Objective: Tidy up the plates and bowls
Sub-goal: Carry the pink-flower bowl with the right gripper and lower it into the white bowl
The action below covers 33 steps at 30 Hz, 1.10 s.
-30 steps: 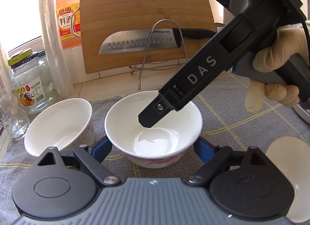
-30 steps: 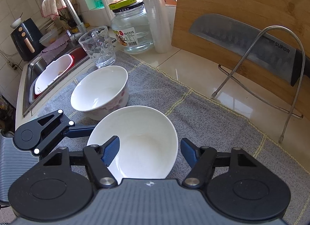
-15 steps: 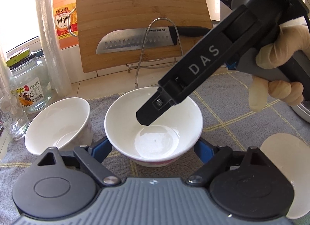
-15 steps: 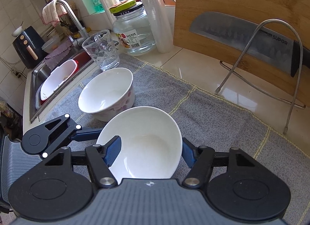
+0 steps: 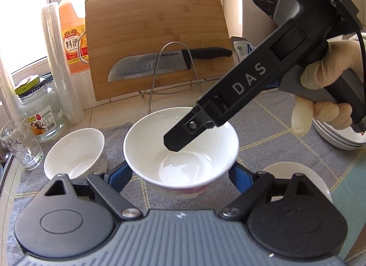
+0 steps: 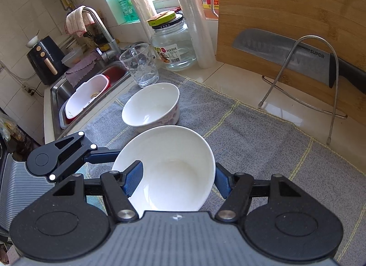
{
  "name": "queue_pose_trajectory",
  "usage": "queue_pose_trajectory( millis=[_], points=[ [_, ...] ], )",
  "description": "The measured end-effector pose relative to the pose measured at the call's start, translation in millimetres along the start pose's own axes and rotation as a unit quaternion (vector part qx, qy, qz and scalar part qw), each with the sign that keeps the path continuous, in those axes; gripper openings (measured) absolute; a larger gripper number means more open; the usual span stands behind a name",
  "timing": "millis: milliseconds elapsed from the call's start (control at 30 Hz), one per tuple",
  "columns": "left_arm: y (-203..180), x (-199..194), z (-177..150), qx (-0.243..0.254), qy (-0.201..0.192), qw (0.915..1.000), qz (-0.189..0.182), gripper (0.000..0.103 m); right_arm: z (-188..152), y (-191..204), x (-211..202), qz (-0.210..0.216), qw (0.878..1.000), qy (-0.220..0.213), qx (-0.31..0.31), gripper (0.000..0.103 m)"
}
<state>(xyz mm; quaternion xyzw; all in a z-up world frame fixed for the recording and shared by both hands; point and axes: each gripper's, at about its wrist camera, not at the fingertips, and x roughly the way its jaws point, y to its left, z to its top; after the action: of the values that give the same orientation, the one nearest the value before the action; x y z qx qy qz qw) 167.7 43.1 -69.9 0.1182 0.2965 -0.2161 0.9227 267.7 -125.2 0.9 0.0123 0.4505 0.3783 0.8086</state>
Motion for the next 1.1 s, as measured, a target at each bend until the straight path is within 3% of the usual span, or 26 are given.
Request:
queue_pose_trajectory(
  millis=[467,1100],
  points=[
    [-33.9,-43.4,-8.3,0.009,-0.01,0.9999,-0.005,0.09,-35.5,28.1,-45.2,0.002,1.0,-0.017,-0.007,0.072],
    [-70.1,-60.6,-13.2,0.02,-0.008,0.999,-0.04,0.09,-78.0,30.9,-84.5,-0.02,0.999,-0.033,0.013,0.072]
  ],
)
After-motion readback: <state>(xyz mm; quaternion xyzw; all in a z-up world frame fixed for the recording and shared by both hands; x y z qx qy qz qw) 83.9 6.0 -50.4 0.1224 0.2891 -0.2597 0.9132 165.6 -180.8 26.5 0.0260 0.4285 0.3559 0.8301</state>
